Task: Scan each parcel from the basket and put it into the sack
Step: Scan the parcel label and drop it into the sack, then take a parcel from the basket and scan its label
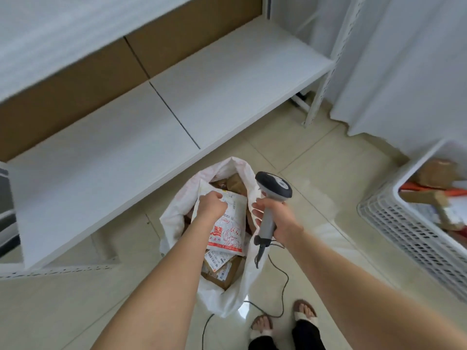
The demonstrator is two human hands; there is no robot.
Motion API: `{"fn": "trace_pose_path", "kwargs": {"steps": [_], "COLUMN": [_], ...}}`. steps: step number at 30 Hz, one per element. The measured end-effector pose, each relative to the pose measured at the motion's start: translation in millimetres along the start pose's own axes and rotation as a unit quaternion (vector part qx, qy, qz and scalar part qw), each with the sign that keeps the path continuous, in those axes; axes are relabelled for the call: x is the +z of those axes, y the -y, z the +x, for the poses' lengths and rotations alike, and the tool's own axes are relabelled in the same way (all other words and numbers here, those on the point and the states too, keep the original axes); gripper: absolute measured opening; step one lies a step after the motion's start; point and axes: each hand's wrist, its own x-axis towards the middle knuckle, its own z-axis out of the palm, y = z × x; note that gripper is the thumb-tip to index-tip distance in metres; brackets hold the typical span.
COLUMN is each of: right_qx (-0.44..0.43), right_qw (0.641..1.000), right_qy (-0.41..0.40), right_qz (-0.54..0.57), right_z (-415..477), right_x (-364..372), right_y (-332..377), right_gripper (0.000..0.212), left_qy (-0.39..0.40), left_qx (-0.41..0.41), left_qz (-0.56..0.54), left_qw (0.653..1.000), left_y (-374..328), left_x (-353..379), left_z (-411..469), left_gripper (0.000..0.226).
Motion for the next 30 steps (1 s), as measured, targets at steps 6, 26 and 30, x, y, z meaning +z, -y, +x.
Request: {"fn": "trace_pose_path", "kwargs": {"steps": [6, 26, 30], "right_qx": [-0.055, -0.13, -0.136], "right_qw": [0.995, 0.917, 0.906], "right_qy": [-0.03, -0.132, -0.161], "right_qz": [0.083, 0.353, 0.366], "right_z": [-76, -243, -246], "right_x": [-68, -534, -603], "right_y": [60, 113, 115], "right_gripper": [0.017, 0.004, 0.017], "left_qy": [0.023, 0.096, 0.13], "left_qx": [0.095, 0.314, 0.328], "left_qz": [0.043, 0.117, 0.142], "left_qw": [0.994, 0.937, 0.925], "left_y": [-121, -434, -468], "left_x": [2, 322, 383], "left_z": [-70, -370, -395], "left_gripper": [0.03, 0.04, 0.043]}}
